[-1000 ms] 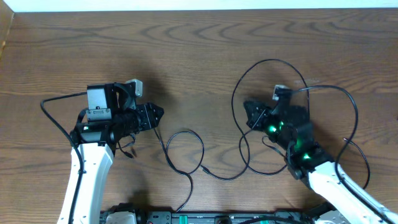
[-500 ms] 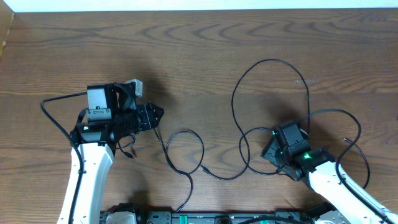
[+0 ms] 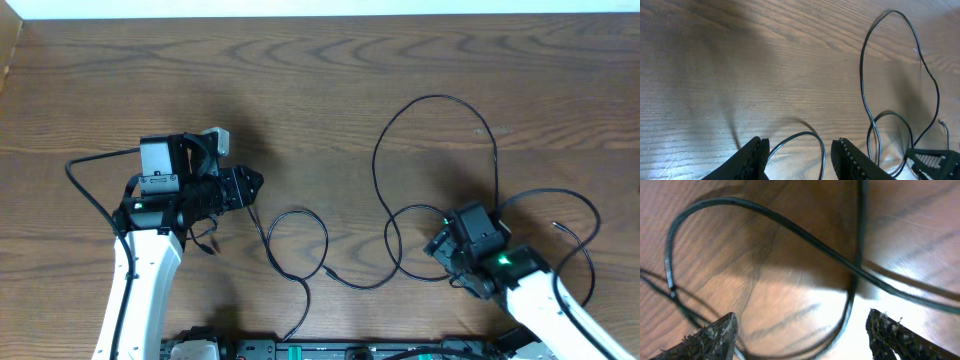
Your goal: Untangle cables
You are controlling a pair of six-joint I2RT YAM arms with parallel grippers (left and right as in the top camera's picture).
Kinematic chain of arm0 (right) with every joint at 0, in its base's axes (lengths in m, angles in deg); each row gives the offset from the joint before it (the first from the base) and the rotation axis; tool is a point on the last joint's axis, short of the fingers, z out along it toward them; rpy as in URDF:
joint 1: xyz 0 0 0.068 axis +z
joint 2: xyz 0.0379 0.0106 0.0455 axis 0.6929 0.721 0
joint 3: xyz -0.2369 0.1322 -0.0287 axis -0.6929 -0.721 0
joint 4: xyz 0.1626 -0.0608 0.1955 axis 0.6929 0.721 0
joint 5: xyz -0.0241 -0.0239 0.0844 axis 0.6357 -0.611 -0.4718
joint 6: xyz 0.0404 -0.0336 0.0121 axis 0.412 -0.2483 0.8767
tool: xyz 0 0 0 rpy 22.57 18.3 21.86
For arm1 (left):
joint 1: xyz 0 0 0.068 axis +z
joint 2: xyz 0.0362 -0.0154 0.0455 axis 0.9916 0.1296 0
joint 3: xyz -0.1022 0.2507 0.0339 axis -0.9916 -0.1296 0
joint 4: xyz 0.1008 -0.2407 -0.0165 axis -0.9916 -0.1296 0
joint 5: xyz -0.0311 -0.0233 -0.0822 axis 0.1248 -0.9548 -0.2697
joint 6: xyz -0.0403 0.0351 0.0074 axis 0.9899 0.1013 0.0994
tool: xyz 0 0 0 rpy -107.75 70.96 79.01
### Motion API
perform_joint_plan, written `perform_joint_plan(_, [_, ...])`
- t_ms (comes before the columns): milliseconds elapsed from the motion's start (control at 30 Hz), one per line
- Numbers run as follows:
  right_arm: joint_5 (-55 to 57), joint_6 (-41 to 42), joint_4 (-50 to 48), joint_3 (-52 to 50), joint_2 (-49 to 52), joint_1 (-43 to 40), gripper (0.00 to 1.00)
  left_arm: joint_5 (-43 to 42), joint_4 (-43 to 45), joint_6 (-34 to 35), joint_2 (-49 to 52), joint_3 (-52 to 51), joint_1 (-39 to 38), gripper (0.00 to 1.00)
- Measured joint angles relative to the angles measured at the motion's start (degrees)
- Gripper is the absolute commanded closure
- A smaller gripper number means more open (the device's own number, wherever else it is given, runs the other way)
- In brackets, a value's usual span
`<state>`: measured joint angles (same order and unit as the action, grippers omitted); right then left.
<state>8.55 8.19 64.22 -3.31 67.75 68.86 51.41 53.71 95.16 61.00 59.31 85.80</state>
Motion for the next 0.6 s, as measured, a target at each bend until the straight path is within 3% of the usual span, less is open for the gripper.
perform_joint_plan(300, [2.14, 2.71, 9.57, 0.79, -7.98, 0.0, 0.17, 0.0, -0.04, 0.0, 0.0, 0.0, 0.0, 0.54])
perform_joint_plan(600, [3.65, 5.49, 6.6, -0.02, -4.74, 0.0, 0.16, -0.02, -0.02, 0.02, 0.0, 0.0, 0.0, 0.54])
